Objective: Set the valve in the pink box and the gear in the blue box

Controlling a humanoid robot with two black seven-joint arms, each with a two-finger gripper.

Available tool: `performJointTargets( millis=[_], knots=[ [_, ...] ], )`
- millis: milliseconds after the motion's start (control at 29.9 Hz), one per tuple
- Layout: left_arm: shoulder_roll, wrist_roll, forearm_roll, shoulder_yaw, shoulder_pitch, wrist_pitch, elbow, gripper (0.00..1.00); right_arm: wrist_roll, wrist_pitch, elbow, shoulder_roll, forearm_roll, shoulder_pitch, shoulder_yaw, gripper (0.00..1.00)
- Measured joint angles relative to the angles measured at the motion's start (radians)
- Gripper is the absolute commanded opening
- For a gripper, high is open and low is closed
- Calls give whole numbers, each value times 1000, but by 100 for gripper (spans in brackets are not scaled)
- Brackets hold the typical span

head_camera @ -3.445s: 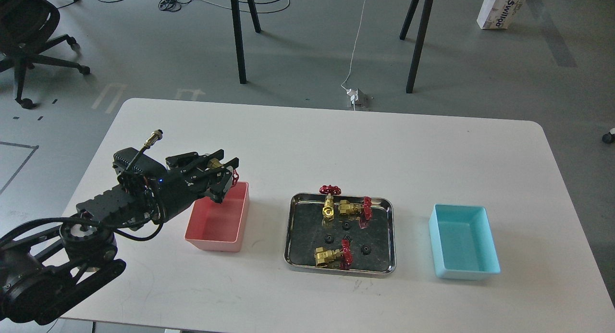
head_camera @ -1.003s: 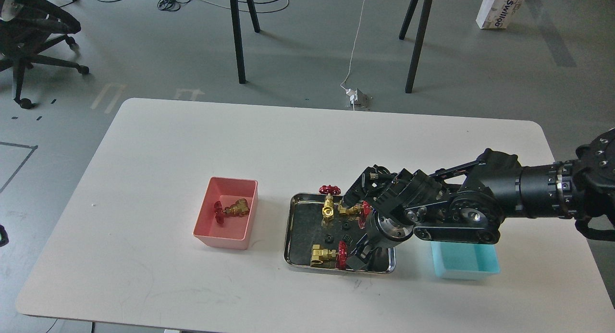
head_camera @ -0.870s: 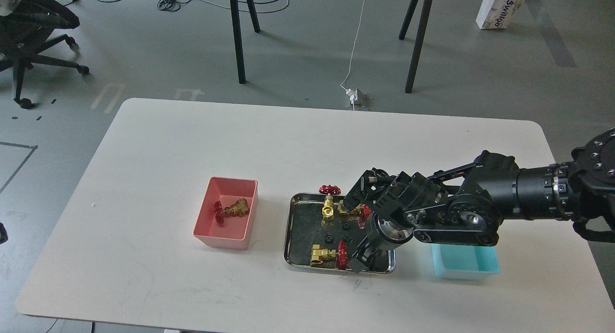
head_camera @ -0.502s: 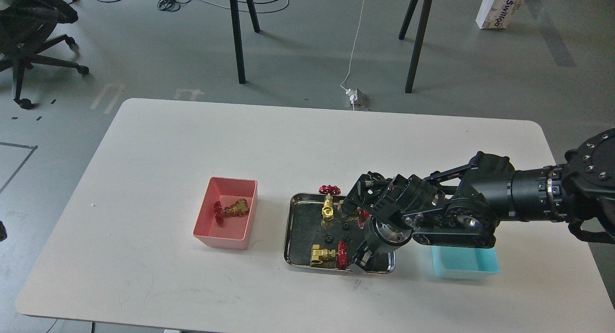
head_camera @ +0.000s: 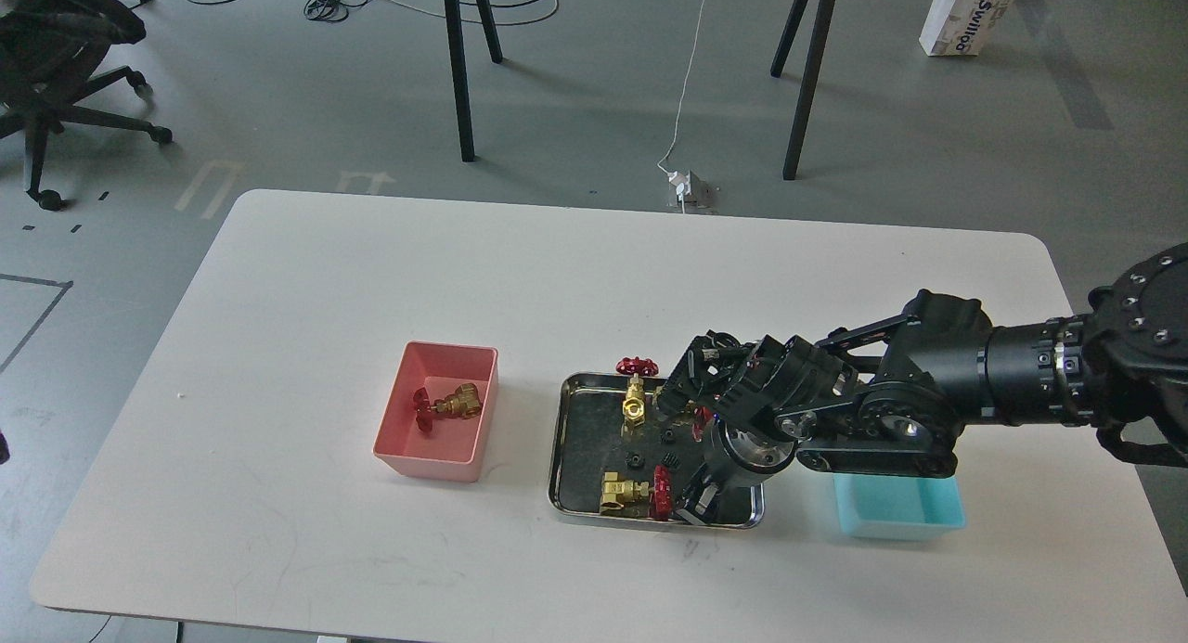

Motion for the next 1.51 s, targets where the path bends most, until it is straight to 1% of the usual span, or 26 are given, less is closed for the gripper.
performJointTargets(
  millis=[234, 435, 669, 970, 1204, 1371, 1505],
  knots=[
    [0, -1, 2, 2, 2, 0, 0, 98, 0, 0, -1, -4, 1, -4, 0, 46],
    [0, -2, 2, 3, 2, -1, 0, 98, -1, 0, -15, -3, 0, -6, -5, 40],
    [0, -2, 3, 6, 2, -3, 0, 98, -2, 0, -15, -1, 0, -4, -12, 36],
    [2, -3, 3, 9, 2, -7, 0, 98, -2, 0, -11, 0, 0, 0, -12, 27],
    [4, -3, 5, 9, 3, -9, 0, 98, -2, 0, -7, 0, -6, 0, -11, 25],
    [5, -3, 5, 9, 3, -9, 0, 98, 0, 0, -4, 0, -28, 2, -11, 20],
    [5, -3, 5, 9, 2, -9, 0, 98, 0, 0, -2, 0, -29, 8, -7, 19]
  ],
)
